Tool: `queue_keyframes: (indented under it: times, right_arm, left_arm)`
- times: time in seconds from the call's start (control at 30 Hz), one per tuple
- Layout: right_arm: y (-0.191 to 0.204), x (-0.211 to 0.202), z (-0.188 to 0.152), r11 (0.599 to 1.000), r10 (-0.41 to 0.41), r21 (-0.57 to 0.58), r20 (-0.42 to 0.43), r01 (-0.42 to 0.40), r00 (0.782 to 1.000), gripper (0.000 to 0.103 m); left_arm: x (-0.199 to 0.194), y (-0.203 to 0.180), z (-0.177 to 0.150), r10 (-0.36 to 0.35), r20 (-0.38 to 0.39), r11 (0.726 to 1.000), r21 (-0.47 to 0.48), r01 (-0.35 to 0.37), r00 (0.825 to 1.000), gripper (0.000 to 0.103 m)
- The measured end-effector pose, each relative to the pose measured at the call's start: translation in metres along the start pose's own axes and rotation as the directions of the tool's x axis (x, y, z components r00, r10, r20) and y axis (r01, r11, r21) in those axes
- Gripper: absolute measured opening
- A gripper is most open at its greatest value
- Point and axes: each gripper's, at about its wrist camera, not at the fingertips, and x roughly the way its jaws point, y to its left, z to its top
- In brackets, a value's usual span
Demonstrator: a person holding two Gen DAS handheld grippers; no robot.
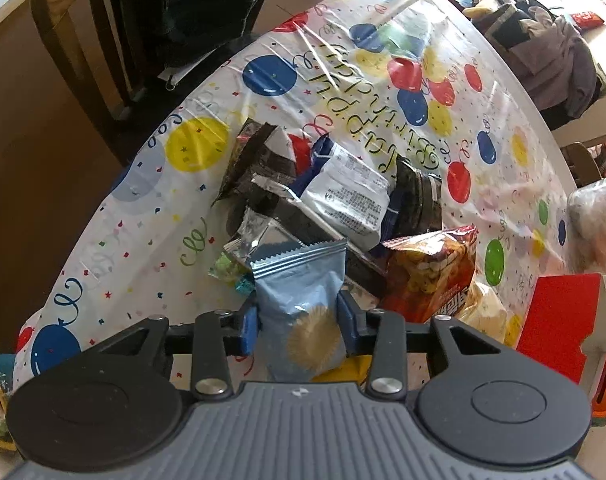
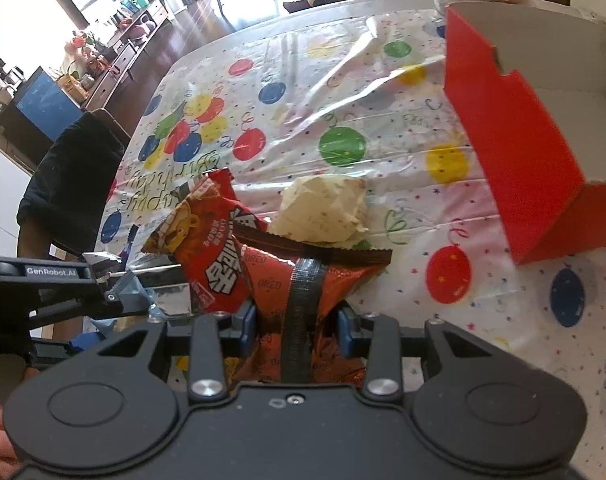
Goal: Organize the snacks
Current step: 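Grasp the red chip bag with the right gripper while the left grasps the blue cookie packet, then carry the red chip bag with the right gripper while the left carries the blue packet into the box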
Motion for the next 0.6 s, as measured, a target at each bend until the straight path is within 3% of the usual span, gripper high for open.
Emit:
queue_keyframes:
  times: [0.13,0.23,0.6]
  right_arm:
    - [-0.005,-0.013,-0.005,1.0,0.007,-0.011,0.017,-0.007,1.0,0.037]
    - [-0.009,-0.025,-0.005,1.0,0.014,-0.029,0.037,-0.013,0.999,0.037]
    - [-0.038,-0.055,-0.002,0.996,0.059,-0.064,0.064,-0.055,0.996,0.037]
  left_arm:
    - [-0.006,0.006,-0.004,-0.018,-0.005,1.0,0.002,0.018,1.0,0.033]
    - [-0.01,0.009,-0.009,-0.031,-0.006,0.999,0.021,0.031,1.0,0.015]
    - [-0.034,0.002,-0.033,-0.026,0.018,0.998,0.065,0.025,1.0,0.014]
